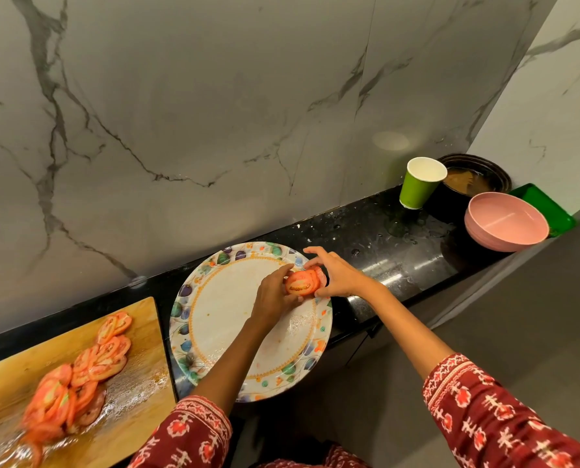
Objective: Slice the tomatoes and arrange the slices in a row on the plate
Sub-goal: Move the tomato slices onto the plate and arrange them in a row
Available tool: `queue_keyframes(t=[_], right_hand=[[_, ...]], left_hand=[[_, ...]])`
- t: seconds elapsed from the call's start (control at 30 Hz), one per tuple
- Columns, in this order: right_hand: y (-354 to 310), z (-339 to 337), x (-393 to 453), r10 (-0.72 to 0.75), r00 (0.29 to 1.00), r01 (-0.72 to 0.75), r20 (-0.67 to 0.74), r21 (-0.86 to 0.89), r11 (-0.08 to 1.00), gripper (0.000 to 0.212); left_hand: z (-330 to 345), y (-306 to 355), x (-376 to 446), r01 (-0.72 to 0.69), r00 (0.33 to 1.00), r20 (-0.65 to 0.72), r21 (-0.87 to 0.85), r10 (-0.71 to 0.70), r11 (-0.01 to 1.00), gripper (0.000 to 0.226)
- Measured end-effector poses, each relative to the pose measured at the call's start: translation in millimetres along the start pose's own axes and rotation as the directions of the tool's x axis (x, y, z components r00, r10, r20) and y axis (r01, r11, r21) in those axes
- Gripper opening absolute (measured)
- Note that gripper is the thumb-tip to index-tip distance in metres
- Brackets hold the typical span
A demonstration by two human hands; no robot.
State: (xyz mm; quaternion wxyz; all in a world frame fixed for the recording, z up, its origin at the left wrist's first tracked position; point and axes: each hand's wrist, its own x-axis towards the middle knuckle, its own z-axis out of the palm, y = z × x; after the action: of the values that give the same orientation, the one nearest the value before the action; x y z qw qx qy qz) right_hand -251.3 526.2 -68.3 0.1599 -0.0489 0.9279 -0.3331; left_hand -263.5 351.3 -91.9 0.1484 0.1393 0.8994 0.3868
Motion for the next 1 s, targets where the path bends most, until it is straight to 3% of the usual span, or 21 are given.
queue_keyframes(t=[0.3, 0.7, 0.9, 1.0], right_hand=[[0, 1, -2, -0.011, 0.997, 0.01, -0.082, -0.003, 1.0, 0.084], [3, -10, -9, -0.021, 0.993, 0.025, -0.116, 0.026, 0.999, 0.082], [-10, -6, -8, -0.029, 0.956, 0.017, -0.291, -0.044, 0.999, 0.055], [-28, 10, -1, -0.052, 0.943, 0.047, -0.33, -0.024, 0.999, 0.051]], left_hand=[[3, -4, -3, -0.005, 0.999, -0.043, 0.019, 0.006, 1.0, 0.069], [-4, -4, -1, 0.017, 0.998, 0.054, 0.004, -0.017, 1.0, 0.082], [-26, -23, -12, 0.017, 0.999, -0.044, -0.002, -0.017, 1.0, 0.064], [-40, -35, -28, -0.011, 0.992, -0.123, -0.006, 0.01, 1.0, 0.051]])
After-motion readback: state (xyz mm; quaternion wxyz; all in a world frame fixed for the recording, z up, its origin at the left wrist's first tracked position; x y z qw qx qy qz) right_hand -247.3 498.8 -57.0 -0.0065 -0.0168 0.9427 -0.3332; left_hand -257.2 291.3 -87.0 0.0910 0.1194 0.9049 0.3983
